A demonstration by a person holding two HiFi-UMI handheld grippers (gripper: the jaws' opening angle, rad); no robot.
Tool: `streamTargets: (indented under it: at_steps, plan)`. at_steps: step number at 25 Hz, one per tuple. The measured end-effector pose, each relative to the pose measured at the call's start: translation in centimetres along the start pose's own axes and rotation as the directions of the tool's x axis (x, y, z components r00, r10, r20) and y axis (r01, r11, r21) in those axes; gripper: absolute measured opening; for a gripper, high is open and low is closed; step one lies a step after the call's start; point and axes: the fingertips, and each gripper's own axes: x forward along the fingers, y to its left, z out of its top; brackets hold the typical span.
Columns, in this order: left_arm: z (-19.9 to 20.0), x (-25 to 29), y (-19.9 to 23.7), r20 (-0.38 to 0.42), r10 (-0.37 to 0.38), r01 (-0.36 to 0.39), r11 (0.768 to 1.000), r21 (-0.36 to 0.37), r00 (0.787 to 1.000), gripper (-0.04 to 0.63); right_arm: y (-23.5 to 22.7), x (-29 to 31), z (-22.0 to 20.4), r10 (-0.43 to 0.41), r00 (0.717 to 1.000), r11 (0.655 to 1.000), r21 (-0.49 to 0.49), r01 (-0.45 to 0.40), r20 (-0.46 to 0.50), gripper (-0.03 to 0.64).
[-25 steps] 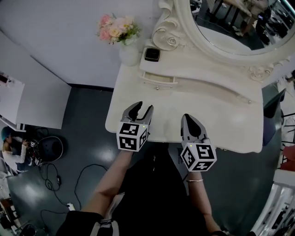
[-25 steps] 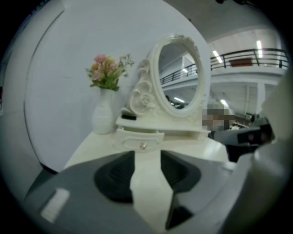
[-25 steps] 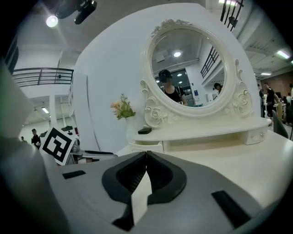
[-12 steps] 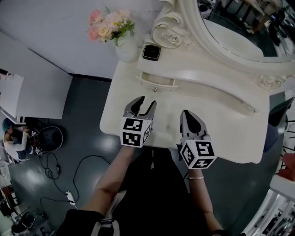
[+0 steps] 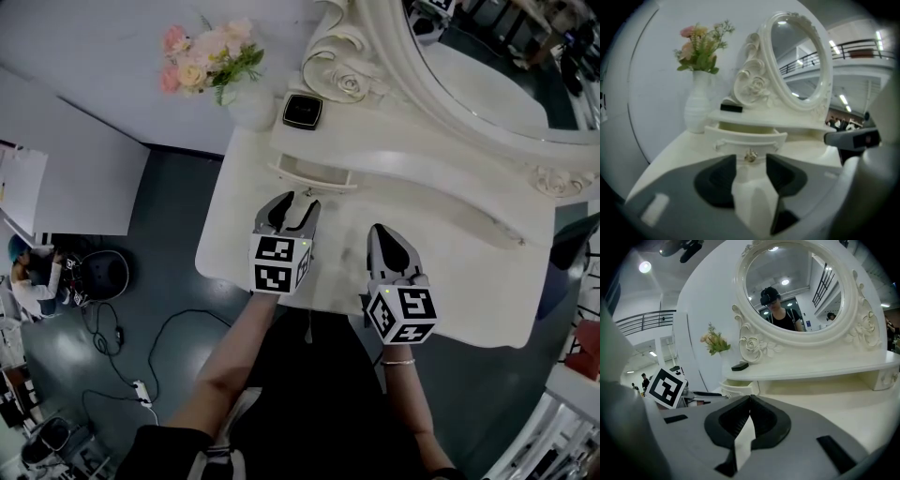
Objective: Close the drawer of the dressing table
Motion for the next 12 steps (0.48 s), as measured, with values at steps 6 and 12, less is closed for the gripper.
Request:
streamTargets:
  at_steps: [6, 12]
  plan:
    - [0.0, 1.1, 0.2, -0.016, 0.024, -0.024, 1.0, 0.004, 1.0, 0.202, -0.7, 0.5, -0.4, 0.005, 1.0, 1.0, 0.015, -0.004, -0.017, 0.005]
    - [0.4, 1.9, 0.5, -0.015, 0.037, -0.037, 0.999, -0.006, 0.999, 0.202, -1.1, 1.0, -0.2, 0.014, 1.0, 1.0, 0.013, -0.013, -0.023, 0.005]
